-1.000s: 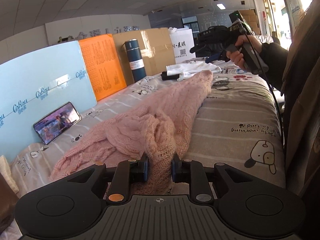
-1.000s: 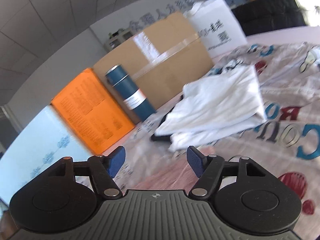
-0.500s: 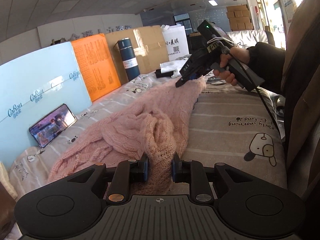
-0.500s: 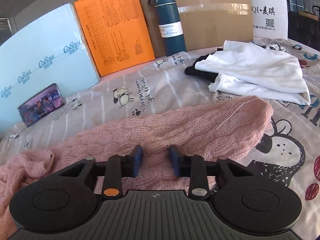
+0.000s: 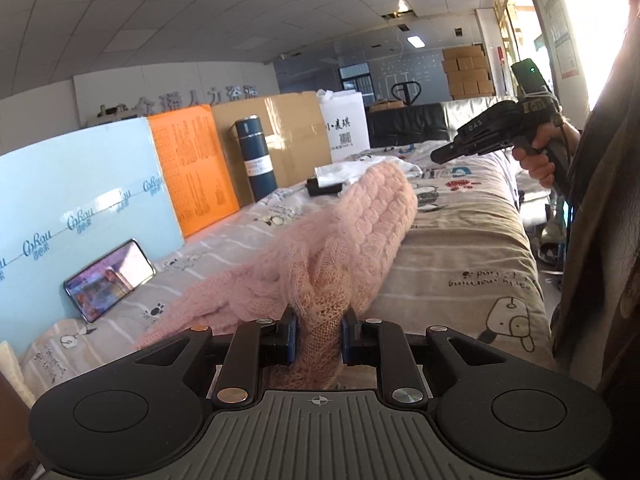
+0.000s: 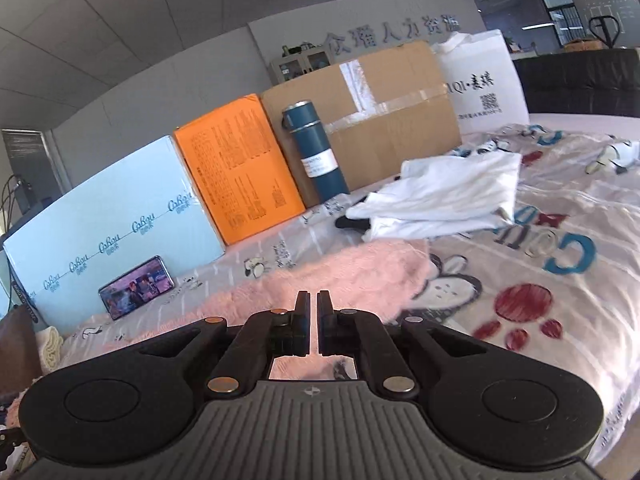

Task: Fold clothes
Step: 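Lift the sweater with both tools and shake it open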

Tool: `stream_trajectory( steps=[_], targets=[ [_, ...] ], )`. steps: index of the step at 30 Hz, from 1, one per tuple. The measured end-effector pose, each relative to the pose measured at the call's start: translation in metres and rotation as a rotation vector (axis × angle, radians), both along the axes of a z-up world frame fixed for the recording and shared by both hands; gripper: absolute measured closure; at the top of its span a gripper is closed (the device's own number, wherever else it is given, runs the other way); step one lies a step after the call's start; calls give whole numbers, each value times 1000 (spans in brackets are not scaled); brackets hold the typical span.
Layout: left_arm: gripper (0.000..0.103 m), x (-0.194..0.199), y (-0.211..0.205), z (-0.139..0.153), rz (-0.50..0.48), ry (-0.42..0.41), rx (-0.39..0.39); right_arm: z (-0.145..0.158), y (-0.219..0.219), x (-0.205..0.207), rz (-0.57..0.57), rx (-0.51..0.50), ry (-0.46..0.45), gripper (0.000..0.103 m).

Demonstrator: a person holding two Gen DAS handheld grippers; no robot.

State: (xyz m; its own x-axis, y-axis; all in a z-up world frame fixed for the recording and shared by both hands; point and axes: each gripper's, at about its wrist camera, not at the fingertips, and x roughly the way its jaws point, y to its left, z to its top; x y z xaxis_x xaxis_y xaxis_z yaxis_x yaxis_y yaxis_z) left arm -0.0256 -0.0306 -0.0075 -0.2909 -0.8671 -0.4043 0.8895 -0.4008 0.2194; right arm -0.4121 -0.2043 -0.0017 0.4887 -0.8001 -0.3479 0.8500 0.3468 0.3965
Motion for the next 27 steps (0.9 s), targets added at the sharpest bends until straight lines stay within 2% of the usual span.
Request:
stream_trajectory(
  steps=[3,6,7,8,10,11,14,16,19,20,21,22,23,24,25,26,27],
  targets=[
    [83,-4,-2,-7,-36,-17,75,-3,-1,-3,-14,43,-13,99],
    [83,-12,-2,-13,-48,-57,112,-6,-10,1,-28,77,-26,94],
    [83,-14,-2,-14,-47,-65,118,-6,-13,2,-33,89,-30,86],
    [83,-15,-1,-15,-40,-68,116,-7,-16,4,-38,101,-35,62],
    [83,-17,0,-16,-27,-74,113,-8,-24,8,-50,126,-44,34],
    [83,-17,1,-17,-20,-78,112,-6,-34,17,-66,148,-50,32],
    [82,-18,2,-17,-6,-85,109,-4,-68,49,-48,201,-54,32],
    [82,-17,2,-16,-2,-80,110,-5,-87,76,-32,225,-16,32],
    [82,-15,2,-16,-4,-75,112,-19,-110,109,-34,286,131,31],
    [82,-15,2,-16,-5,-73,113,-25,-115,116,-46,309,171,36],
    [82,-15,2,-16,-7,-70,113,-29,-113,117,-56,286,183,38],
    [82,-14,1,-16,-10,-66,114,-33,-110,118,-64,263,198,49],
    [82,-12,1,-16,-14,-61,115,-35,-106,116,-67,245,216,66],
    [82,-11,0,-16,-17,-58,116,-37,-101,109,-68,225,209,74],
    [82,-10,-1,-15,-20,-56,117,-38,-98,99,-57,224,166,88],
    [82,-9,-1,-15,-24,-54,117,-37,-92,88,-51,211,115,93],
    [82,-9,-2,-15,-26,-54,117,-36,-87,77,-44,198,65,93]
  ],
)
